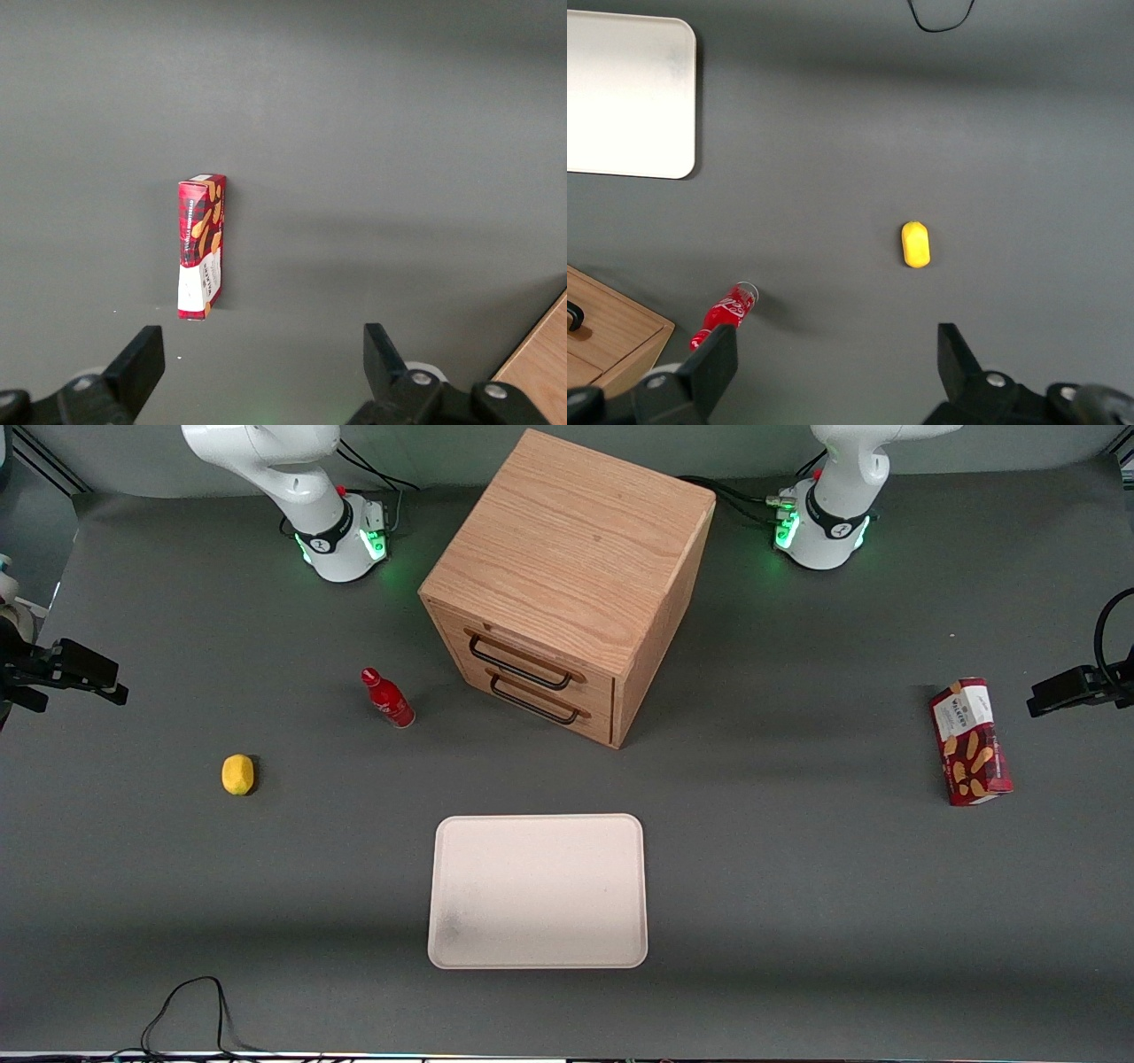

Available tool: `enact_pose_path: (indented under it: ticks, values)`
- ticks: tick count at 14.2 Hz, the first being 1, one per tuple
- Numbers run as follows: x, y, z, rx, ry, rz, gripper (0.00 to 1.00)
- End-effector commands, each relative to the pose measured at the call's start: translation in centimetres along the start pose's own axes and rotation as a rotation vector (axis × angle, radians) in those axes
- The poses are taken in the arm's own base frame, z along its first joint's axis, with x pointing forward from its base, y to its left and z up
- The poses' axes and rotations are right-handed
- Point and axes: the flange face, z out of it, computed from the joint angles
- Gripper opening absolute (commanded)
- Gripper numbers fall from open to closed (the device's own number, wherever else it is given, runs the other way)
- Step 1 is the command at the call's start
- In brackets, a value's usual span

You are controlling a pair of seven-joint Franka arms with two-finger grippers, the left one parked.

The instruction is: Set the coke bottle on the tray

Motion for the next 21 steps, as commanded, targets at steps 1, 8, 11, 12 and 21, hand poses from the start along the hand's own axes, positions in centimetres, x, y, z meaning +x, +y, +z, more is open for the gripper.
enact_pose_path:
  ticks: [1, 8, 11, 12, 21]
  values:
    - [-0.4, 0.1, -0.8, 0.005, 0.003, -0.018, 1.00]
    - [-0.8, 0.0, -0.4, 0.011, -0.034, -0.012, 1.00]
    - [-0.8, 0.0, -0.4, 0.011, -0.035, -0.010, 1.00]
    - [-0.8, 0.0, -0.4, 0.011, -0.035, -0.010, 1.00]
    - [-0.8, -2.4, -0.3, 0.019, -0.036, -0.008, 1.00]
